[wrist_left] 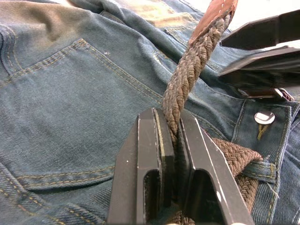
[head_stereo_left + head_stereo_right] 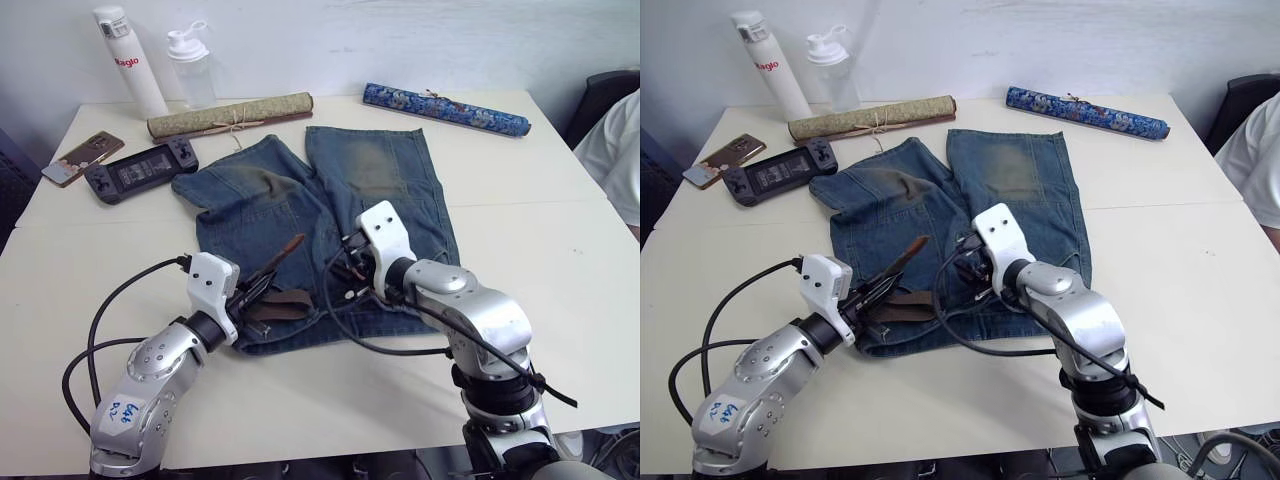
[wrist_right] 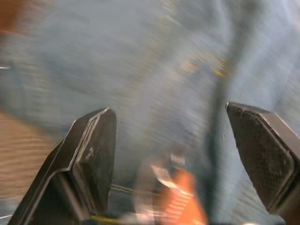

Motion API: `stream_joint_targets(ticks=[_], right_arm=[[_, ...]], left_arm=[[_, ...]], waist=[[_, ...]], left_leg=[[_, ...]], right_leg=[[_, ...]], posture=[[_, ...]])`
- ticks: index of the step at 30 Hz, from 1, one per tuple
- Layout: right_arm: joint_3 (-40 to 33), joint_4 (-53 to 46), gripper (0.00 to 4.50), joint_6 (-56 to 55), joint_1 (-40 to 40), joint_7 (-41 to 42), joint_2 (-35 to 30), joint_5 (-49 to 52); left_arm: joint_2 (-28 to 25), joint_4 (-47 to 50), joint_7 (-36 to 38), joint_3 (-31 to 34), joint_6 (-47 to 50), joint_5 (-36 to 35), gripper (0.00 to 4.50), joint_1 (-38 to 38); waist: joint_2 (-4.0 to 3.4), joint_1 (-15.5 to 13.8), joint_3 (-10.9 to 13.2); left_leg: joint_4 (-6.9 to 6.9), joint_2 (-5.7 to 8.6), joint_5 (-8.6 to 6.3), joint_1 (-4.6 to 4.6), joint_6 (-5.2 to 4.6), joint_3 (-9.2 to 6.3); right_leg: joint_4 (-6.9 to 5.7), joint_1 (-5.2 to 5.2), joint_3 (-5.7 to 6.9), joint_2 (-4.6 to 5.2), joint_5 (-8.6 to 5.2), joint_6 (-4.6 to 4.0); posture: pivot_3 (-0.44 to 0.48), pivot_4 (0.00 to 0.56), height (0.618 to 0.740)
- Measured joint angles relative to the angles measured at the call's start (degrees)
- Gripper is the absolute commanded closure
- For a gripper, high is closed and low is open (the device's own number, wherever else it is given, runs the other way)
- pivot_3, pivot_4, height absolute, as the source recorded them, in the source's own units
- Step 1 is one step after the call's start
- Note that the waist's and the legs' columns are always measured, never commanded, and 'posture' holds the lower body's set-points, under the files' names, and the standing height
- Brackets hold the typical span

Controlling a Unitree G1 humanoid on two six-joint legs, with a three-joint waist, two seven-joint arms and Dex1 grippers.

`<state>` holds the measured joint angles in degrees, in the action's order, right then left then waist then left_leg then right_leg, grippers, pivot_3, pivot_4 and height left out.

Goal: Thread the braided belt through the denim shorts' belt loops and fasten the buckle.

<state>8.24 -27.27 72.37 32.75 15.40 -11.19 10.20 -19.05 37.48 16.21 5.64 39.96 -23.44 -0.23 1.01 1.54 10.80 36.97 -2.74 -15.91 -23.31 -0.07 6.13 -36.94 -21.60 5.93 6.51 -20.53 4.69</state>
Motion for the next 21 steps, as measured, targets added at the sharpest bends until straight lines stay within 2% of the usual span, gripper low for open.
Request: stream_joint_targets(ticks=[6, 21], right_arm=[[-6.20, 1.62, 0.58, 0.10, 0.29, -2.06, 0.54, 0.18], [-9.49, -4.41, 0.58, 6.46, -5.99, -2.06, -1.07, 3.40]], left_arm=[[0.15, 0.07, -0.29, -0.09, 0.00, -0.01, 4.50, 0.16], [0.22, 0.11, 0.00, -0.41, 0.00, -0.14, 4.50, 0.39]], waist=[[0.00, -0.01, 0.00], [0.00, -0.13, 0.00]], left_leg=[[-0.01, -0.01, 0.00, 0.00, 0.00, 0.00], [0.00, 0.01, -0.01, -0.01, -0.02, -0.01]], right_leg=[[0.00, 0.00, 0.00, -0.01, 0.00, 0.00], [0.04, 0.00, 0.00, 0.01, 0.00, 0.00]], posture=[[0.000, 0.150, 0.717], [0.000, 0.150, 0.717]])
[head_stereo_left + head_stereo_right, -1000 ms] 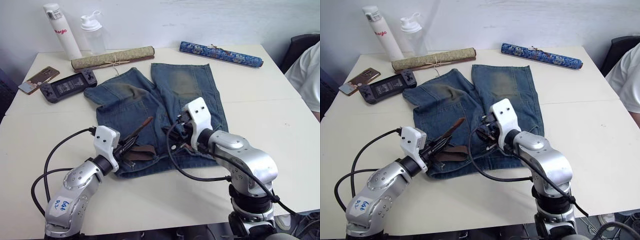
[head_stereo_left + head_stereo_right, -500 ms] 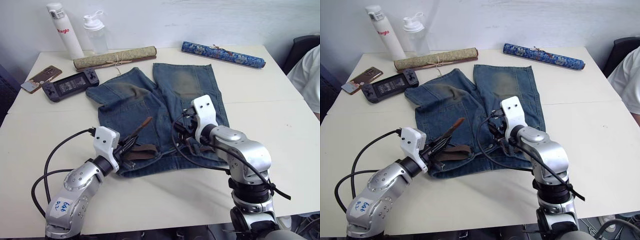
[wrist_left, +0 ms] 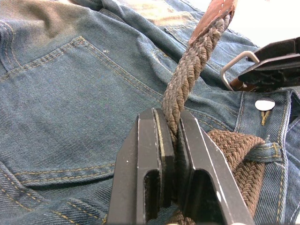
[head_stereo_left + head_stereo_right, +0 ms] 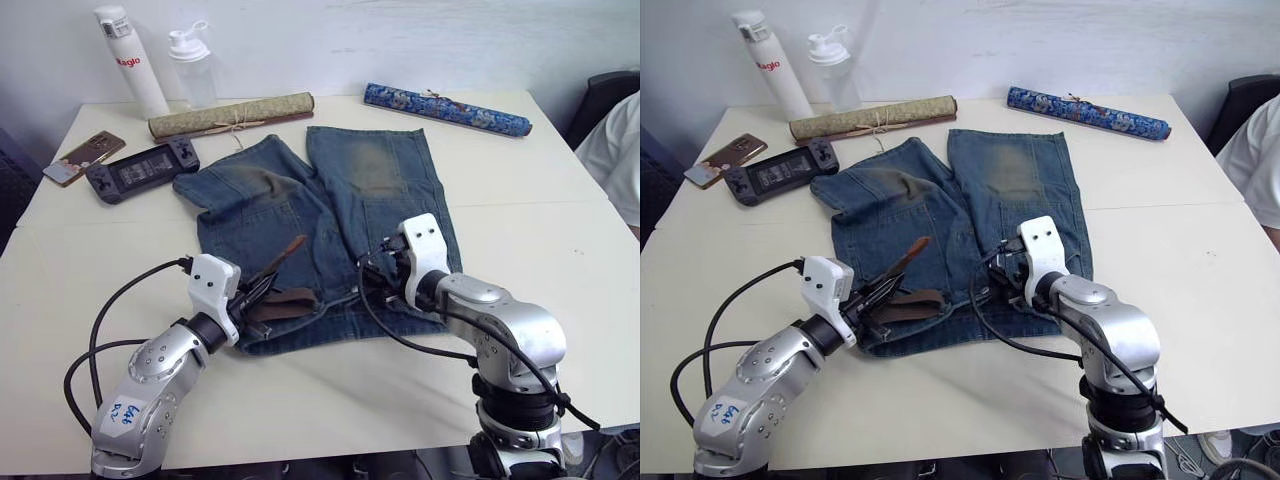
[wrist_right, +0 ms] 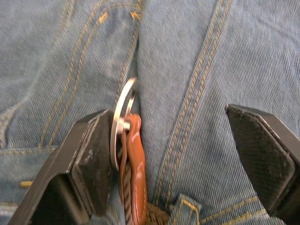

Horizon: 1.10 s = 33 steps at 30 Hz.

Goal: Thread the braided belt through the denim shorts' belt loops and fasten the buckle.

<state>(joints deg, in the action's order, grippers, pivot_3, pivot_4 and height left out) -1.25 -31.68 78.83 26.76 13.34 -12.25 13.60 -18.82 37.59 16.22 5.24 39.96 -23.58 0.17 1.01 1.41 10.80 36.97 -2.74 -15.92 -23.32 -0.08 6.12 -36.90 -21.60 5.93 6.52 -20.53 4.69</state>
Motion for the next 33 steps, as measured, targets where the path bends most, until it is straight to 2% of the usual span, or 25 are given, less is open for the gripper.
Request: stream_joint_targets(ticks=[5, 9, 11, 13, 15, 17, 20, 21, 24, 25, 28, 32, 33], right_arm=[[-1.47, -0.65, 0.58, -0.83, 0.00, 2.14, -2.12, 2.08], [-1.40, -3.02, 0.58, -5.66, 0.12, 8.00, -8.89, 5.21], [-1.25, -3.80, 0.58, -9.84, 0.20, 12.56, -15.02, 6.28], [-0.57, -3.79, 0.58, -16.52, 0.41, 17.77, -22.37, 5.94], [4.01, -3.00, 0.58, -27.76, 0.71, 24.46, -31.52, 2.36], [8.35, -0.91, 0.58, -38.70, 0.97, 29.78, -37.01, -2.17], [18.38, 7.75, 0.58, -64.16, 3.18, 36.15, -44.00, -15.01], [19.46, 9.11, 0.58, -67.93, 3.92, 36.80, -44.36, -16.89], [25.02, 17.98, 0.58, -89.42, 10.86, 37.76, -44.73, -27.17], [25.25, 18.61, 0.58, -90.69, 11.27, 37.64, -44.71, -27.86], [28.02, 25.29, 0.58, -105.52, 16.16, 36.17, -44.21, -35.17], [32.69, 35.88, 0.58, -121.71, 23.85, 34.81, -37.01, -41.89], [32.85, 36.56, 0.58, -122.82, 24.32, 34.76, -36.25, -42.17]], left_arm=[[0.00, 0.00, 0.25, -0.12, 0.00, -0.01, 4.50, 0.01], [0.01, -0.01, 0.27, -0.12, -0.01, 0.00, 4.50, -0.02], [0.00, -0.03, 0.30, -0.09, -0.04, 0.00, 4.50, 0.00], [0.00, -0.07, 0.34, -0.10, -0.06, 0.00, 4.50, 0.02], [0.01, -0.10, 0.38, -0.13, -0.11, 0.00, 4.50, 0.01], [0.02, -0.11, 0.41, -0.16, -0.18, 0.00, 4.50, -0.03], [0.06, -0.35, 0.49, -0.49, -0.62, 0.02, 4.50, -0.53], [0.06, -0.41, 0.50, -0.61, -0.65, 0.02, 4.50, -0.64], [0.15, -0.92, 0.63, -0.94, -1.01, 0.02, 4.50, -1.31], [0.16, -0.92, 0.63, -0.93, -1.05, 0.02, 4.50, -1.31], [0.19, -1.83, 0.62, -1.10, -1.25, 0.02, 4.50, -1.45], [0.59, -2.30, 0.49, -1.64, -1.66, 0.04, 4.50, -1.45], [0.72, -2.28, 0.49, -1.77, -1.75, 0.04, 4.50, -1.47]], waist=[[0.00, 0.00, 0.00], [0.00, -0.01, 0.01], [0.00, -0.06, 0.01], [0.02, -0.06, 0.02], [0.02, -0.04, 0.02], [0.07, 0.10, 0.05], [0.11, 0.04, 0.08], [0.12, 0.05, 0.09], [0.12, 0.15, 0.09], [0.12, 0.14, 0.09], [0.14, 0.01, 0.11], [0.15, 0.09, 0.12], [0.15, 0.09, 0.12]], left_leg=[[-0.01, 0.00, 0.00, 0.00, -0.01, 0.00], [0.01, 0.00, -0.02, -0.02, -0.04, -0.01], [0.01, 0.01, -0.04, -0.02, -0.06, -0.01], [0.02, 0.02, -0.05, -0.01, -0.08, 0.00], [0.00, 0.00, -0.04, 0.02, -0.08, 0.02], [0.00, -0.03, -0.02, 0.04, -0.04, 0.02], [0.06, -0.03, 0.00, 0.06, 0.00, 0.08], [0.08, -0.02, 0.00, 0.06, 0.00, 0.11], [0.13, -0.03, 0.02, 0.12, 0.02, 0.21], [0.13, -0.04, 0.02, 0.12, 0.02, 0.21], [0.16, -0.06, 0.03, 0.11, 0.05, 0.19], [0.24, -0.08, 0.06, 0.12, 0.08, 0.12], [0.23, -0.09, 0.06, 0.12, 0.08, 0.11]], right_leg=[[0.01, 0.00, 0.00, 0.00, 0.00, 0.00], [0.04, 0.01, 0.01, 0.00, 0.00, 0.00], [0.05, 0.02, 0.01, 0.00, 0.00, 0.00], [0.07, 0.02, 0.01, 0.00, 0.00, 0.01], [0.09, 0.03, 0.01, -0.02, 0.00, 0.01], [0.10, 0.04, 0.00, -0.06, 0.00, 0.01], [0.07, 0.04, -0.01, -0.06, 0.00, 0.01], [0.07, 0.03, -0.02, -0.06, 0.00, 0.01], [0.02, 0.02, -0.01, -0.05, 0.01, 0.03], [0.03, 0.03, -0.01, -0.05, 0.01, 0.03], [0.06, 0.05, -0.04, -0.05, 0.01, 0.02], [-0.02, 0.09, -0.03, -0.05, 0.01, 0.02], [-0.01, 0.09, -0.03, -0.05, 0.01, 0.02]], posture=[[0.000, 0.150, 0.717], [0.000, 0.150, 0.717], [0.000, 0.150, 0.717], [0.000, 0.150, 0.717], [0.000, 0.150, 0.717], [0.000, 0.150, 0.717], [0.000, 0.150, 0.717], [0.000, 0.150, 0.717], [0.000, 0.150, 0.717], [0.000, 0.150, 0.717], [0.000, 0.150, 0.717], [0.000, 0.150, 0.717], [0.000, 0.150, 0.717]])
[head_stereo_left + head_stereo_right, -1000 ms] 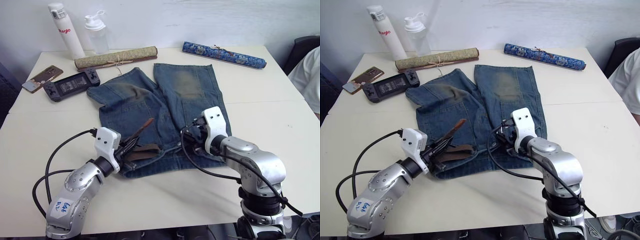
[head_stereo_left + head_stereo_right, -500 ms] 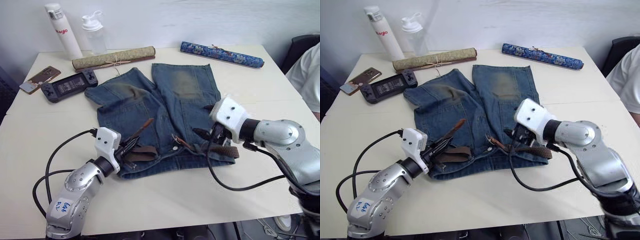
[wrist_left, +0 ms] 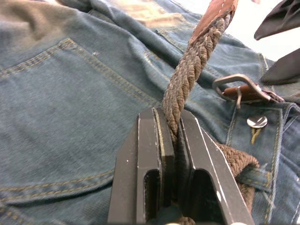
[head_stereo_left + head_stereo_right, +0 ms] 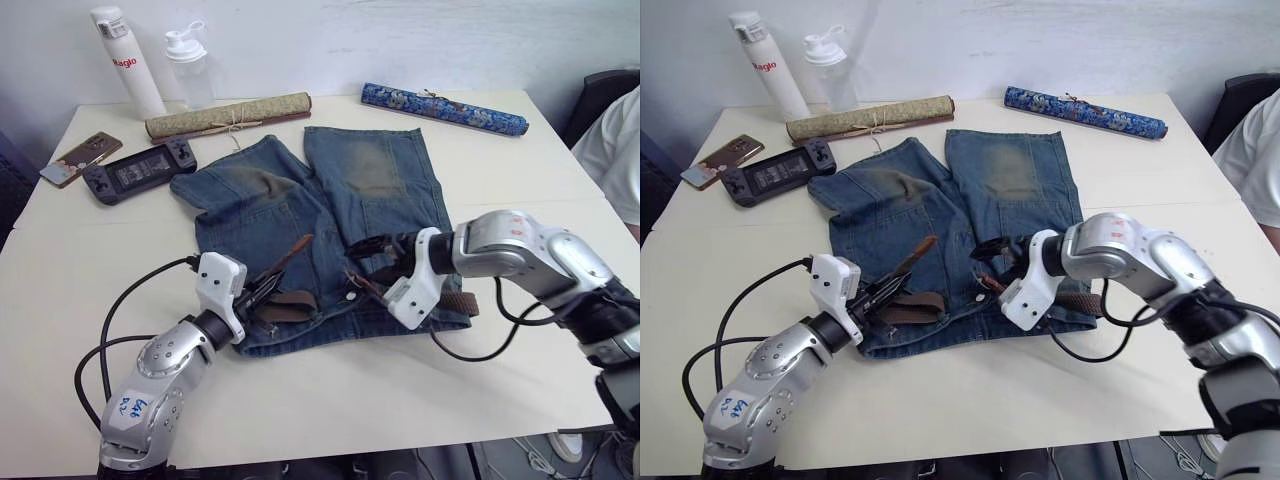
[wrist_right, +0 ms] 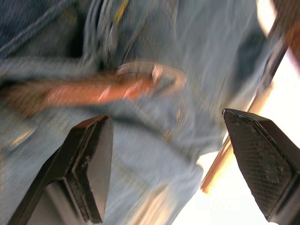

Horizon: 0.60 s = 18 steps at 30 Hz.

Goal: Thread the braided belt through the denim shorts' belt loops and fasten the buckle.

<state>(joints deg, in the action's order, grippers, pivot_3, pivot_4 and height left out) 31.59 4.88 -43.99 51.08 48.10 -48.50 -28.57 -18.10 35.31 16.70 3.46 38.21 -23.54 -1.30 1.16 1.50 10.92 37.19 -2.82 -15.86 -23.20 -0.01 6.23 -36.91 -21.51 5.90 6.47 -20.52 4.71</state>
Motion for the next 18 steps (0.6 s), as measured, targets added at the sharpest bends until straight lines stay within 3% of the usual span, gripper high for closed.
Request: stream_joint_targets(ticks=[7, 18], right_arm=[[4.57, 7.28, 0.58, -8.58, 7.73, 3.34, 6.12, -4.20], [6.76, 8.25, 0.58, -7.87, 8.96, 10.51, 6.52, -6.34]], left_arm=[[0.50, -0.09, -0.37, -0.09, -0.46, 0.03, 4.50, 0.09], [1.45, -0.21, -0.85, -0.06, -0.49, 0.02, 4.50, -0.19]], waist=[[-0.01, -0.03, 0.01], [-0.01, -0.19, 0.00]], left_leg=[[0.07, 0.01, 0.00, 0.00, -0.02, -0.07], [0.16, 0.02, 0.00, 0.01, -0.03, -0.22]], right_leg=[[-0.02, 0.06, 0.04, 0.02, 0.00, 0.00], [-0.02, 0.24, 0.16, 0.04, 0.00, 0.00]], posture=[[0.000, 0.150, 0.717], [0.000, 0.150, 0.717]])
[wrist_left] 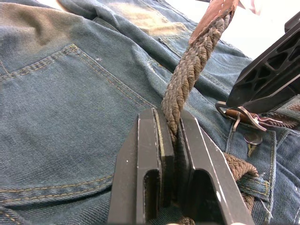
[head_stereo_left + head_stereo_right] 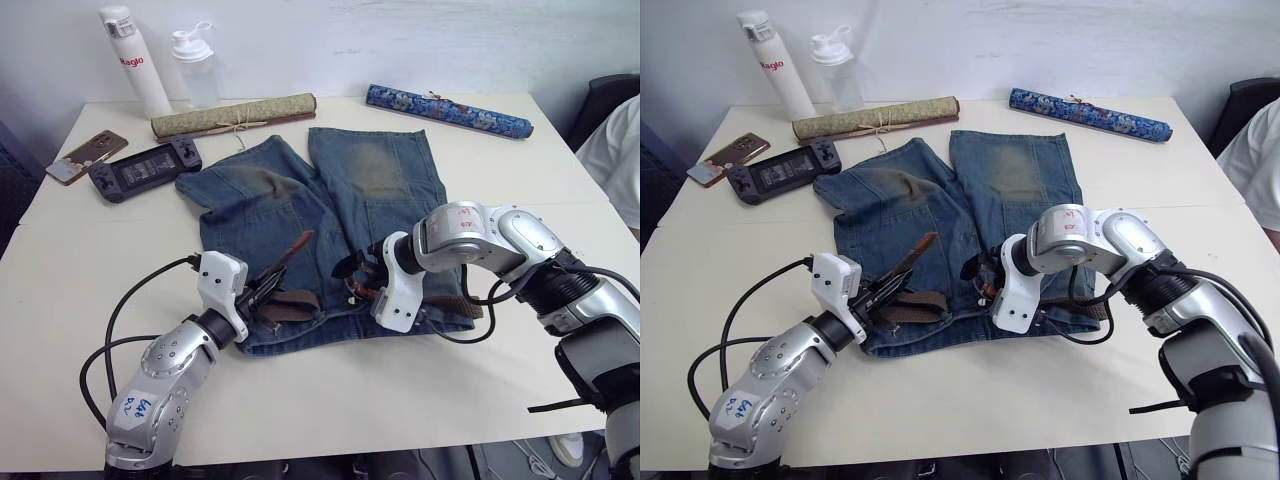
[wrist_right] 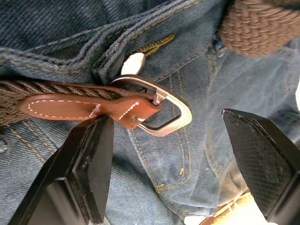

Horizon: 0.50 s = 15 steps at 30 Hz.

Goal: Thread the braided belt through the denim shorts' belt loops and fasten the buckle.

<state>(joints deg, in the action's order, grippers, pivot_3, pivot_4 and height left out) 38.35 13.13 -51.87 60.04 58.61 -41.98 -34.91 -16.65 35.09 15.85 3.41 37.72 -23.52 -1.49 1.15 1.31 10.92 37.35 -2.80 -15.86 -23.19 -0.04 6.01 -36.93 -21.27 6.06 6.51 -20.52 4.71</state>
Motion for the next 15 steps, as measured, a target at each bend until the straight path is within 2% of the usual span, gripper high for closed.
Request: stream_joint_targets(ticks=[4, 5, 8, 9, 10, 12, 15], right_arm=[[0.34, -1.77, 0.58, 5.88, -2.10, 5.18, 1.09, -0.88], [0.12, -2.16, 0.79, 6.69, -2.42, 5.85, 1.12, -0.63], [-0.88, -3.65, 1.60, 9.43, -3.73, 7.60, 0.95, 0.31], [-1.23, -4.08, 2.06, 9.88, -4.10, 7.80, 0.86, 0.63], [-1.82, -4.64, 2.29, 10.72, -4.60, 8.01, 0.70, 0.91], [-3.58, -6.43, 3.18, 13.23, -6.72, 8.45, -0.19, 2.70], [-6.71, -8.17, 4.18, 15.90, -8.18, 8.84, -1.86, 3.96]], left_arm=[[0.17, -0.19, 0.00, -0.03, 0.00, 0.00, 4.50, -0.61], [0.18, -0.20, 0.00, -0.02, -0.01, 0.00, 4.50, -0.77], [0.19, -0.23, 0.02, -0.02, -0.01, -0.01, 4.50, -1.02], [0.19, -0.27, 0.01, 0.00, -0.01, -0.01, 4.50, -1.06], [0.20, -0.30, 0.02, -0.03, -0.01, -0.01, 4.50, -1.17], [0.22, -0.31, 0.06, -0.03, -0.01, -0.02, 4.50, -1.53], [0.23, -0.60, 0.06, -0.02, 0.00, -0.02, 4.50, -1.56]], waist=[[0.00, -0.07, 0.00], [0.00, -0.08, 0.00], [0.00, -0.23, 0.00], [0.00, -0.27, 0.00], [0.00, -0.39, 0.00], [0.00, -1.13, 0.00], [0.03, -1.11, -0.02]], left_leg=[[0.02, -0.01, 0.00, 0.03, 0.00, -0.09], [0.02, -0.01, 0.00, 0.04, -0.01, -0.13], [0.04, 0.00, 0.00, 0.06, -0.01, -0.19], [0.05, 0.00, 0.00, 0.07, -0.01, -0.20], [0.05, 0.01, -0.01, 0.10, -0.01, -0.21], [0.12, 0.03, -0.01, 0.11, -0.02, -0.27], [0.16, 0.02, -0.04, 0.43, -0.04, -0.34]], right_leg=[[0.00, 0.09, 0.08, -0.01, 0.00, 0.00], [0.01, 0.13, 0.11, -0.01, 0.00, 0.00], [0.02, 0.23, 0.18, 0.00, 0.00, 0.00], [0.03, 0.25, 0.18, 0.00, 0.00, 0.00], [0.04, 0.28, 0.20, 0.00, 0.00, 0.00], [0.08, 0.35, 0.24, 0.01, 0.00, 0.00], [0.14, 0.72, 0.30, 0.01, 0.00, 0.00]], posture=[[0.000, 0.150, 0.717], [0.000, 0.150, 0.717], [0.000, 0.150, 0.717], [0.000, 0.150, 0.717], [0.000, 0.150, 0.717], [0.000, 0.150, 0.717], [0.000, 0.150, 0.717]])
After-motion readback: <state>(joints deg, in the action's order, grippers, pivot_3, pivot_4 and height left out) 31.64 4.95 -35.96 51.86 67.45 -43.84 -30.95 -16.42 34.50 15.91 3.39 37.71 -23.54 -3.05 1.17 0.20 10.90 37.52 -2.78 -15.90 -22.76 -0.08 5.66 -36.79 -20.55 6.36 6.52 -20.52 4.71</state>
